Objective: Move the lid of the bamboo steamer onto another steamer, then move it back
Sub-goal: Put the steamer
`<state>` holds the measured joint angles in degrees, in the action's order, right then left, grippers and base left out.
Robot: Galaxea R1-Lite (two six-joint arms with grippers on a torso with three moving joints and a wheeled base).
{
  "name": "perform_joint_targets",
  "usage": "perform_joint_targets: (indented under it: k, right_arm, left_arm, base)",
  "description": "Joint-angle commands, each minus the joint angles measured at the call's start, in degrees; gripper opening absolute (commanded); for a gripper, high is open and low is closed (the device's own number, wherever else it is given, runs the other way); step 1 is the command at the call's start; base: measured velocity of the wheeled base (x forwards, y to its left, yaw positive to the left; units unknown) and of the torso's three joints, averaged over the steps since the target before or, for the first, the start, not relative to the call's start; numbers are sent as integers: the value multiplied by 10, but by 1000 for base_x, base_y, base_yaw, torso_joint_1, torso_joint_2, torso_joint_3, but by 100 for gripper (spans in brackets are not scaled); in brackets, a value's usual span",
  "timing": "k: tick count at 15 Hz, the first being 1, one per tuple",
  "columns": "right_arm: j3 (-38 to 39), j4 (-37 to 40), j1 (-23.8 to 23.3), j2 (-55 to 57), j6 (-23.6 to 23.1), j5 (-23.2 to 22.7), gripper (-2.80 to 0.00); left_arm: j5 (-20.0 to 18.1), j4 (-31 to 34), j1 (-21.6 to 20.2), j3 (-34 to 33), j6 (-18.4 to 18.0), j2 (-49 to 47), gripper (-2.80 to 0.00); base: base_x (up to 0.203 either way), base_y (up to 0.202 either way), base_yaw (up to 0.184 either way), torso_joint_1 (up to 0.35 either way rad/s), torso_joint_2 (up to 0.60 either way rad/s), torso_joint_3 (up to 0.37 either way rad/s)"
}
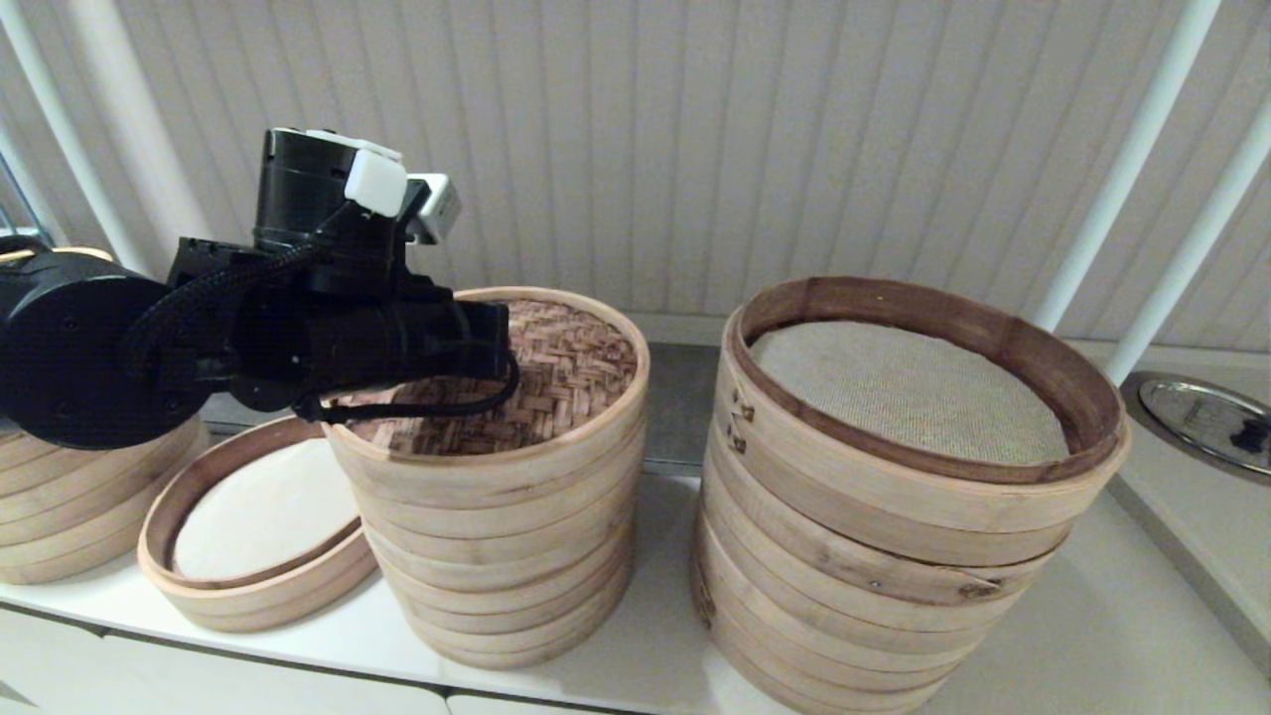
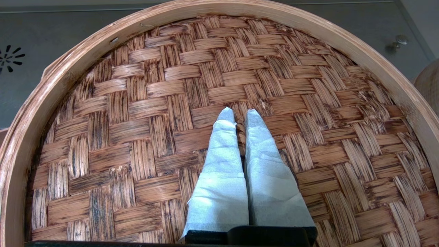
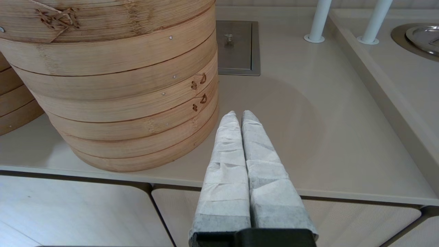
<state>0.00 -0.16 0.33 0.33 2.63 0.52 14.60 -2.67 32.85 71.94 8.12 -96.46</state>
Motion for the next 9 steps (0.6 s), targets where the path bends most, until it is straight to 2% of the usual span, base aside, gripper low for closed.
perform_joint_targets:
  k: [1, 3, 4, 5, 9]
  right_arm:
    - [2, 0, 0, 0, 0, 0, -280]
    - [2, 0, 0, 0, 0, 0, -280]
    - [2, 0, 0, 0, 0, 0, -280]
    - [2, 0, 0, 0, 0, 0, -280]
    - [2, 0, 0, 0, 0, 0, -280]
  left_arm:
    - [1, 0, -1, 0, 1, -1, -280]
    - [2, 0, -1, 0, -2, -1, -280]
    - [3, 0, -1, 0, -3, -1, -108]
    - [3, 0, -1, 0, -3, -1, 0]
    - [5, -17, -1, 8, -3, 2, 0]
  base:
    - [0, 0, 0, 0, 0, 0]
    - [0, 0, 0, 0, 0, 0]
    - [0, 0, 0, 0, 0, 0]
    - [0, 0, 0, 0, 0, 0]
    - [0, 0, 0, 0, 0, 0]
